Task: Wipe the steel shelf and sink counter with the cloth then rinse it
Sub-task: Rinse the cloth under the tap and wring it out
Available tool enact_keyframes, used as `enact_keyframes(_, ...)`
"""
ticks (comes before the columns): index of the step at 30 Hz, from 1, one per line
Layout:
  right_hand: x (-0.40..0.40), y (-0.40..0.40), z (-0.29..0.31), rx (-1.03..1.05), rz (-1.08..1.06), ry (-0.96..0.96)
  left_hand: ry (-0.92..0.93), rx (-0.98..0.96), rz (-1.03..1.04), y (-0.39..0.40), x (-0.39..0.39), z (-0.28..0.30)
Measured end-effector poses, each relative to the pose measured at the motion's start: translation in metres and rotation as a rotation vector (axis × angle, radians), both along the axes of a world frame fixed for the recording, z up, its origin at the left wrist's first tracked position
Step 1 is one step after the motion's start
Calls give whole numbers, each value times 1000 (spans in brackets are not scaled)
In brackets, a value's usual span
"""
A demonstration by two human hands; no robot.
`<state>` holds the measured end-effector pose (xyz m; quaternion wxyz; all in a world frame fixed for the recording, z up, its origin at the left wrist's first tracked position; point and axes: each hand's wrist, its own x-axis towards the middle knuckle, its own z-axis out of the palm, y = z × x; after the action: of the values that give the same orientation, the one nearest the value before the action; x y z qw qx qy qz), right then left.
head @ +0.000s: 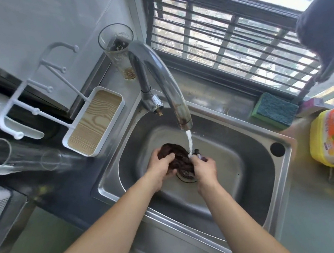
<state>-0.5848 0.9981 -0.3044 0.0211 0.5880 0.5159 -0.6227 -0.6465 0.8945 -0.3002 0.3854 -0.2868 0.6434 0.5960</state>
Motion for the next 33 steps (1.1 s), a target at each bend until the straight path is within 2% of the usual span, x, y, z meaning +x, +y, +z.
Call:
enact_keyframes(3,4,-27,-4,-102,89,58,-155,-14,-6,8,1,7)
enact_keyframes(5,1,-36,-4,5,110,-34,-187,-8,-39,15,6,10)
enact_keyframes(7,-4,-28,0,137,41,-119,-191,5,-131,20,13,11)
enact_keyframes(11,-15,2,10,152,11,-205,-231,23,-327,21,19,14)
enact_keyframes(12,-16,4,12,151,29,-200,-221,14,-331,23,18,13)
enact_keyframes(17,-15,-24,18,222,233,-129,-71,-162,-90,30,2,8)
enact_keyframes(19,-12,-31,19,255,284,-107,-126,-109,-82,25,3,5)
enact_keyframes(24,-16,-6,12,273,228,-148,-136,28,-357,9,12,10)
enact_keyframes(28,-25,14,3,195,161,-72,-295,223,-430,-4,10,17)
enact_keyframes(30,-26,22,-3,158,148,-51,-291,341,-343,-7,11,14)
enact_keyframes(33,-17,26,-6,172,69,-61,-181,261,-66,-5,7,4)
